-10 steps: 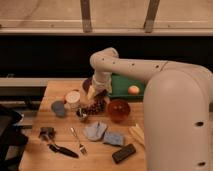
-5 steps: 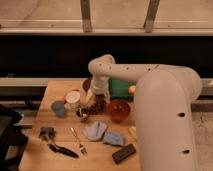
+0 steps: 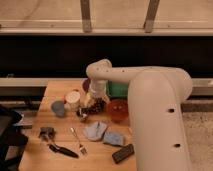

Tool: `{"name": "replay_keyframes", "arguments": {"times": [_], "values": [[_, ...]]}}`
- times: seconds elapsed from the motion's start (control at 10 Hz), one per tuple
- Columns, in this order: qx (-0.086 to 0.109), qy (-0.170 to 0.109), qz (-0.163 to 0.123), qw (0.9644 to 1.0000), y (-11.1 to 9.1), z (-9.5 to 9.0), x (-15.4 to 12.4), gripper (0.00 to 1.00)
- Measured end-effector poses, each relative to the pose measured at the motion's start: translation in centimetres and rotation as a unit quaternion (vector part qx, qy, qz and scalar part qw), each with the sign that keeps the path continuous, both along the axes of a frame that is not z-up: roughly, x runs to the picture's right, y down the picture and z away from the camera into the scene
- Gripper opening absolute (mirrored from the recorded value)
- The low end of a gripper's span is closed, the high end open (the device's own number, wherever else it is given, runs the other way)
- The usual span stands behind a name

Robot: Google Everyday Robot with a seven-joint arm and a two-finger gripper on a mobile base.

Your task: Place grapes in paper cup

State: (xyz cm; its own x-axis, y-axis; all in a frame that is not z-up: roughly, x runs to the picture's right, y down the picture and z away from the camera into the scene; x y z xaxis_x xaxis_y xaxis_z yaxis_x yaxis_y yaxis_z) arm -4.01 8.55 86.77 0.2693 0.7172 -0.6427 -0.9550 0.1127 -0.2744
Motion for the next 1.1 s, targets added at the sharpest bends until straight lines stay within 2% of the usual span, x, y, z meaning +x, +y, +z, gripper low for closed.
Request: {"name": "replay_keyframes", "arguments": {"times": [0.3,0.6,0.9,1.1], "values": [[-0.005,0.003,0.017,0.9998,0.2,1.1,-0.2,0.80],[0.002,-0.003,0.029,0.9996,-0.6,1.2,-0.3,0.80],[-0.005,-0.013,0.037,0.9992,-0.2,1.7,-0.9,0.80],[0.001,-0.016,0.045,0.9988,-0.5,1.4,-0.6,0.80]]}}
